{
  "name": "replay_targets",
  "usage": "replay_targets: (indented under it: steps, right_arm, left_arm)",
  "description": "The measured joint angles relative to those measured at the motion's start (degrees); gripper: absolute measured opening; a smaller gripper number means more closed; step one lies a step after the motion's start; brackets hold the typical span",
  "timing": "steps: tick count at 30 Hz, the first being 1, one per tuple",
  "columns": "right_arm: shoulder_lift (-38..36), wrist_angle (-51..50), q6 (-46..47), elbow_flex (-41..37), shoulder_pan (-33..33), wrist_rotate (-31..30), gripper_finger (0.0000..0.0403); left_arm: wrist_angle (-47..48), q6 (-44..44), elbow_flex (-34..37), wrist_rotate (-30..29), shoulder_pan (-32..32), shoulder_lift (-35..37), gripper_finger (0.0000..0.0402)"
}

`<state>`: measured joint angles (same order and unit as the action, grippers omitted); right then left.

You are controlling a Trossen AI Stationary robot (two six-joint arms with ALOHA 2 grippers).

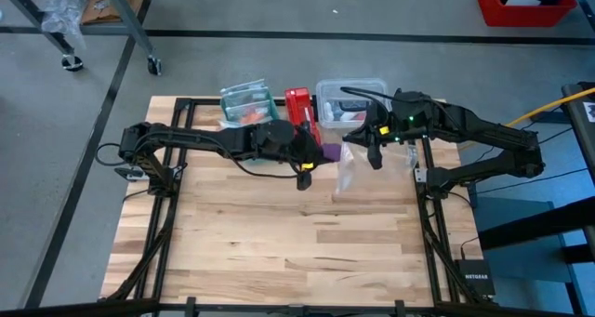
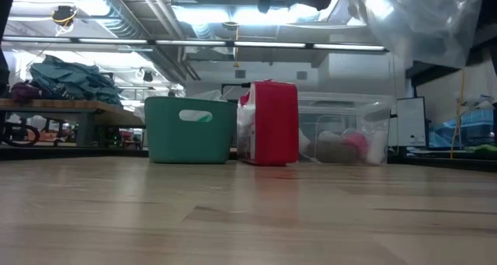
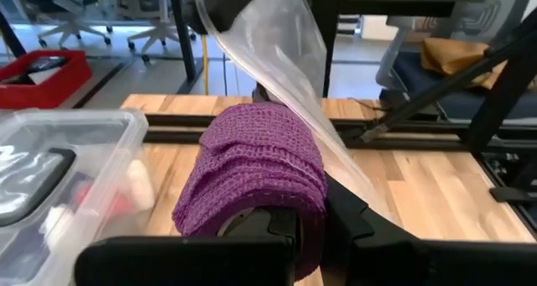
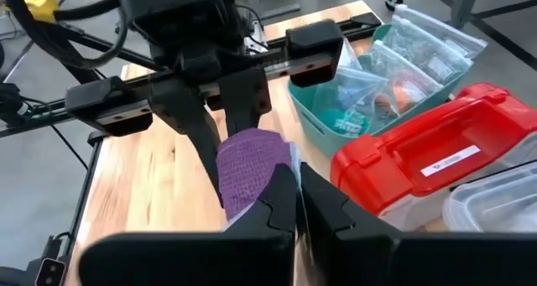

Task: Roll bandage
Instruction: Put the purple bandage into the transparent zip bag

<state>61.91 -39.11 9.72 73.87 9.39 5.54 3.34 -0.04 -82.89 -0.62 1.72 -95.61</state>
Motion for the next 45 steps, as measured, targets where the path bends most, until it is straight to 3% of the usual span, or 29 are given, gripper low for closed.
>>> replay_targets:
  steps: [20, 45]
  right_arm:
    - [0.0, -2.44, 0.0, 0.0, 0.0, -0.26, 0.0005]
    - [0.82, 4.32, 0.08, 0.0, -0.01, -3.56, 0.0005]
  left_arm:
    - [0.28, -0.26, 0.0, -0.26, 0.74, 0.0, 0.0008]
    - [-0.17, 0.49, 0.0, 1.71, -0.37, 0.0, 0.0008]
